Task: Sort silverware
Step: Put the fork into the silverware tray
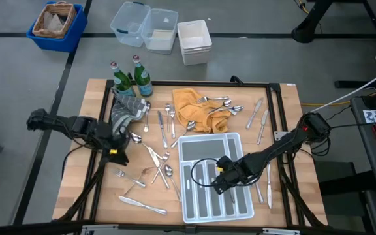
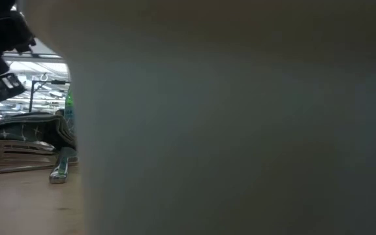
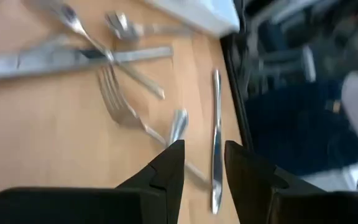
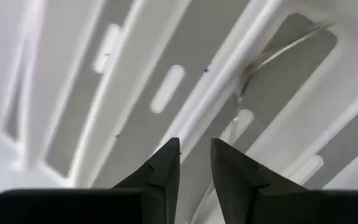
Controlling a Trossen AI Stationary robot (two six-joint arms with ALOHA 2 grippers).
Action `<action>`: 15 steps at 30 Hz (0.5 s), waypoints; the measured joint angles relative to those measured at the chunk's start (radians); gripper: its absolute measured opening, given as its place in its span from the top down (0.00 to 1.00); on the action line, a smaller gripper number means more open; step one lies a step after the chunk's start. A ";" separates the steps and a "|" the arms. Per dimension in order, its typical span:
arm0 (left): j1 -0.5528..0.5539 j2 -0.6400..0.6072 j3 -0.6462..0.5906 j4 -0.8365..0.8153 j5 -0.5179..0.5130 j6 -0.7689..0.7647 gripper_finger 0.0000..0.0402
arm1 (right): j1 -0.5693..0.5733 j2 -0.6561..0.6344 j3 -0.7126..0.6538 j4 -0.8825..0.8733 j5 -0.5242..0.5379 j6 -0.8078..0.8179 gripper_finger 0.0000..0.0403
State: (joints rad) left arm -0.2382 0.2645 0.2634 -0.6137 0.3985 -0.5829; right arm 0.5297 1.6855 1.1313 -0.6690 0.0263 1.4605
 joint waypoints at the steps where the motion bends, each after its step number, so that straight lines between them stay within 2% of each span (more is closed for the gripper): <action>1: -0.023 0.016 0.000 0.001 0.000 0.019 0.74 | 0.000 -0.009 0.000 0.011 0.005 0.000 0.77; 9: -0.191 0.194 0.000 0.036 -0.026 0.146 0.74 | 0.000 -0.035 0.000 0.152 0.067 -0.004 0.77; 15: -0.281 0.353 0.000 0.133 -0.190 0.178 0.74 | 0.000 -0.035 0.000 0.231 0.080 -0.007 0.77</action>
State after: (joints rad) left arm -0.5194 0.6175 0.2638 -0.4810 0.2083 -0.4047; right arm 0.5297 1.6505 1.1316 -0.4378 0.1065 1.4536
